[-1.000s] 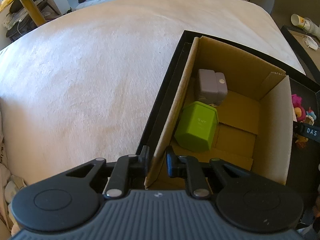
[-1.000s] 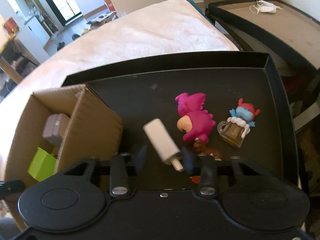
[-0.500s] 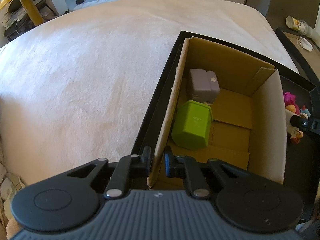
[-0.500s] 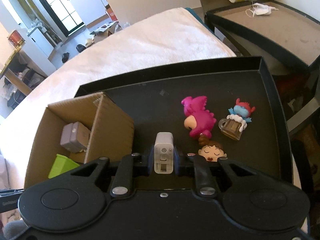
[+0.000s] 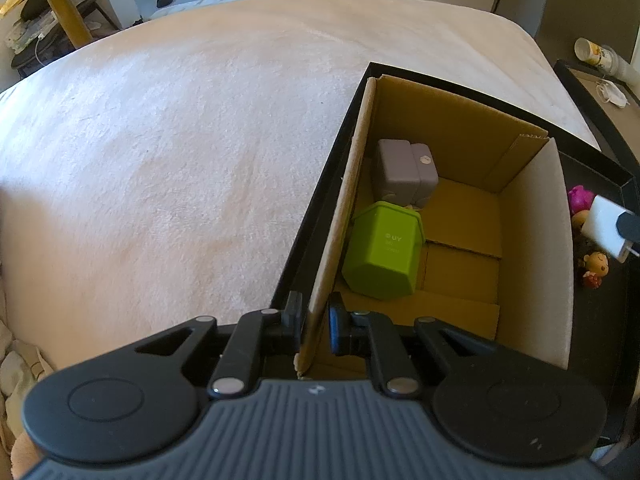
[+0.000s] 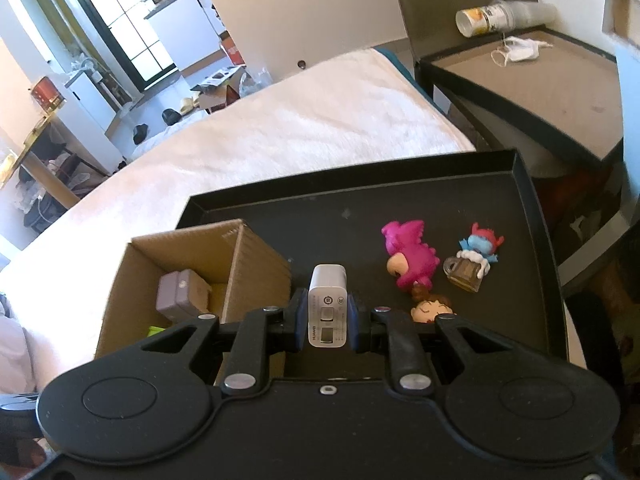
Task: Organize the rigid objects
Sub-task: 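Close the right gripper on the white charger plug and lift it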
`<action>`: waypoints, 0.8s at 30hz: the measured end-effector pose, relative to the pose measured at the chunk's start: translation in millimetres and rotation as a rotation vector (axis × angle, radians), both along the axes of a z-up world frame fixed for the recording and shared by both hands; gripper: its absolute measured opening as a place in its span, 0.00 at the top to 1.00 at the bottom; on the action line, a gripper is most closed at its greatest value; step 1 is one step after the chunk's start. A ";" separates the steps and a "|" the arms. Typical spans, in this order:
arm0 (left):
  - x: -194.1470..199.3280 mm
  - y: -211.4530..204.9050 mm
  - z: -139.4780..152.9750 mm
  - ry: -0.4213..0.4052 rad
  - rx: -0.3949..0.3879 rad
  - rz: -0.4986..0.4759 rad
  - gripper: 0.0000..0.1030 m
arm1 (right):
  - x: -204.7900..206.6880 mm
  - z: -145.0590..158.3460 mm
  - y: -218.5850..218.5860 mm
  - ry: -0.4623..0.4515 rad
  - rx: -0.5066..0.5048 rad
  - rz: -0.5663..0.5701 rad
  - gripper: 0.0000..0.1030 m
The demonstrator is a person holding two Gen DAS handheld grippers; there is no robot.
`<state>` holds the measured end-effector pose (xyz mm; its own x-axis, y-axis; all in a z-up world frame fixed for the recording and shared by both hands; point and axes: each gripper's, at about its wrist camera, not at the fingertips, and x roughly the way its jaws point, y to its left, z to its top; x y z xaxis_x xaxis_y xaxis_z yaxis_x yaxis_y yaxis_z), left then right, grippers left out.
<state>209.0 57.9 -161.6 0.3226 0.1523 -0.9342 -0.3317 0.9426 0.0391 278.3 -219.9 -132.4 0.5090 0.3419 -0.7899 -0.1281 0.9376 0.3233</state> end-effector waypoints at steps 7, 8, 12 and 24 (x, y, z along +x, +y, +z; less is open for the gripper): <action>-1.5 -1.7 1.5 -0.004 0.005 0.004 0.88 | -6.7 19.2 11.1 -0.041 0.001 0.025 0.80; -1.7 -1.5 1.6 -0.005 0.005 0.007 0.88 | -7.5 21.5 13.1 -0.045 0.002 0.030 0.80; -3.0 -1.3 1.6 -0.006 0.008 0.006 0.88 | -8.1 29.8 21.5 -0.056 0.017 0.045 0.80; -2.1 -3.8 1.5 -0.003 0.031 -0.010 0.88 | -11.7 45.5 54.3 -0.092 0.015 0.083 0.80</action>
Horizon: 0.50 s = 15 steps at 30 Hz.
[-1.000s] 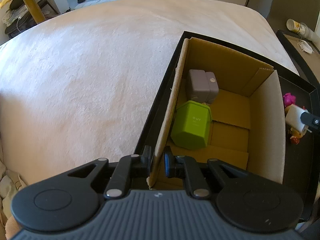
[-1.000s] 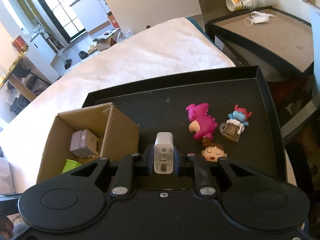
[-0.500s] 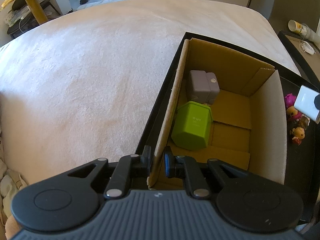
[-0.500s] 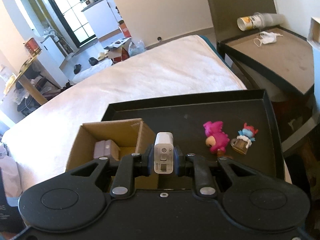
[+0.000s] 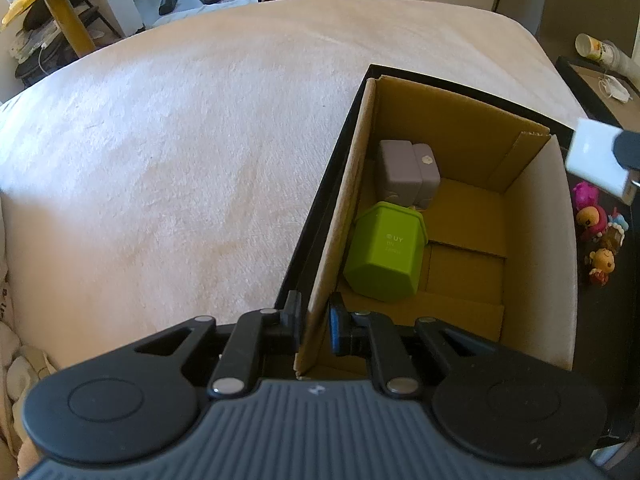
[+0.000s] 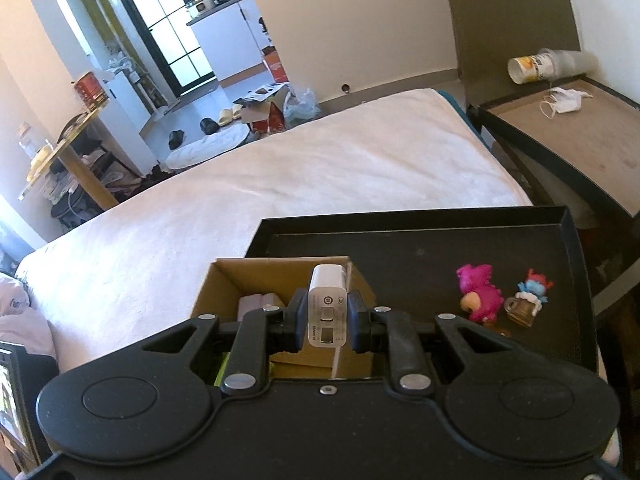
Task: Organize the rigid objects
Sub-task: 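Close the right gripper on the white charger plug and lift it, then lower the white charger plug into the box and open the right gripper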
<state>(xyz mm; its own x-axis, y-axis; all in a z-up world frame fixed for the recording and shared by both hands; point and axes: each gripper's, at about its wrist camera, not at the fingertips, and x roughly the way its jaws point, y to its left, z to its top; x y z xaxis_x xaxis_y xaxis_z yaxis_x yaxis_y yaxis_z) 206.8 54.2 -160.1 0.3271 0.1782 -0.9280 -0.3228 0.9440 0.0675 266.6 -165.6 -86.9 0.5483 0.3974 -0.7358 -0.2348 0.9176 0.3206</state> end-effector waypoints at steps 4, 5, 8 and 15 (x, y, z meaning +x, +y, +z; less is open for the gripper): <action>0.4 1.1 -1.1 0.001 -0.002 0.008 0.87 | -1.8 1.2 13.7 -0.005 -0.015 0.026 0.80; 0.5 0.9 -1.3 0.001 0.000 0.009 0.87 | -2.3 1.0 17.6 -0.006 -0.023 0.037 0.80; 0.6 -0.1 -1.2 0.000 0.004 0.010 0.87 | -3.6 -0.6 28.1 -0.007 -0.048 0.066 0.80; 0.4 0.5 -1.6 -0.002 0.007 0.014 0.87 | -2.1 -5.2 50.5 0.015 -0.115 0.152 0.80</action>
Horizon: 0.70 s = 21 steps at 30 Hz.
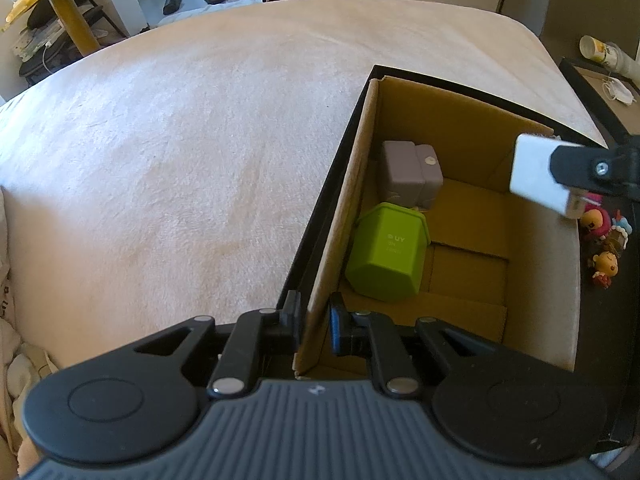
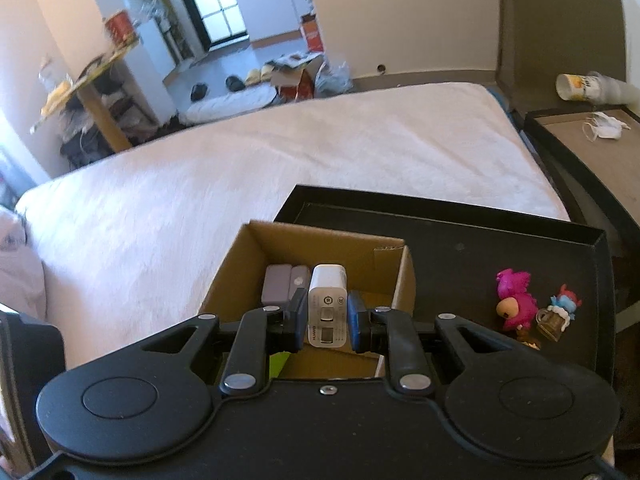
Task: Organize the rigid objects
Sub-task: 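Lower the white charger plug into the box and open the right gripper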
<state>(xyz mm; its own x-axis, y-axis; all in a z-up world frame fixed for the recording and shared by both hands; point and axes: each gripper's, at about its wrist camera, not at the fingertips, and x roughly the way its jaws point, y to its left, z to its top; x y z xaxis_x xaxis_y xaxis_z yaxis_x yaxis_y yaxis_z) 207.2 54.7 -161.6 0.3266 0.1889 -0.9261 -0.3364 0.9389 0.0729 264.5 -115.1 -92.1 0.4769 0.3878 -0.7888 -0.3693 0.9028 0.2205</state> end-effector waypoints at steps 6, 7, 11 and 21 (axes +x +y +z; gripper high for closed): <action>-0.1 0.2 0.0 -0.002 0.005 0.003 0.87 | 7.6 -6.3 14.0 0.044 -0.053 0.041 0.80; 0.0 -0.3 0.0 -0.002 0.006 0.004 0.87 | 8.3 -7.2 16.5 0.050 -0.065 0.052 0.80; -0.1 -0.8 0.3 -0.003 0.007 0.010 0.86 | 10.5 -8.9 24.8 0.066 -0.104 0.098 0.80; -1.1 0.7 0.2 -0.011 0.005 0.012 0.86 | 17.1 -7.7 35.8 0.070 -0.147 0.148 0.80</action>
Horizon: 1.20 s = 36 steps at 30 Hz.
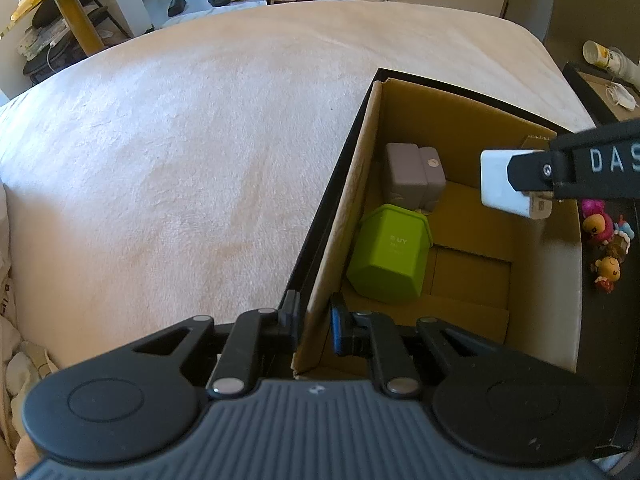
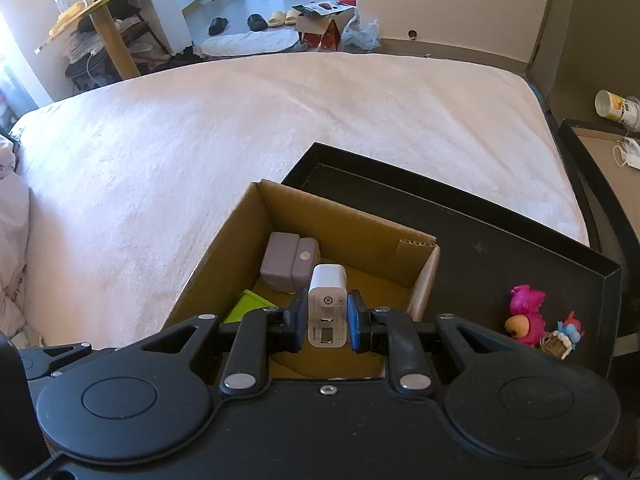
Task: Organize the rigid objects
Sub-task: 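Lower the white charger plug into the box and open the right gripper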
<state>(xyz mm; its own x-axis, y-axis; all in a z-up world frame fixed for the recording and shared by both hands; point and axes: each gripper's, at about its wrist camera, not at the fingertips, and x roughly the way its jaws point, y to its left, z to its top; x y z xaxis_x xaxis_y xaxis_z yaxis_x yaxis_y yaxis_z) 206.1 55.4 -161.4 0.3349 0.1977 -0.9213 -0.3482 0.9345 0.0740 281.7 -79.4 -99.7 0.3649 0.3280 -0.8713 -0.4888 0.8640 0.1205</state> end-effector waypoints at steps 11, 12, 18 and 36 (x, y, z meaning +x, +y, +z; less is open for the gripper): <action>-0.6 0.6 0.9 -0.002 0.002 0.002 0.86 | 4.9 4.4 -7.3 0.008 0.043 -0.041 0.74; -0.5 0.4 0.6 -0.001 0.004 0.002 0.86 | 4.1 4.3 -8.7 0.011 0.046 -0.043 0.73; -0.2 0.0 1.3 0.001 0.006 0.001 0.86 | -1.6 4.9 -17.6 0.022 0.055 -0.054 0.70; 3.0 -5.2 2.6 0.017 0.034 0.004 0.86 | -7.5 5.1 -61.8 0.006 0.079 -0.112 0.59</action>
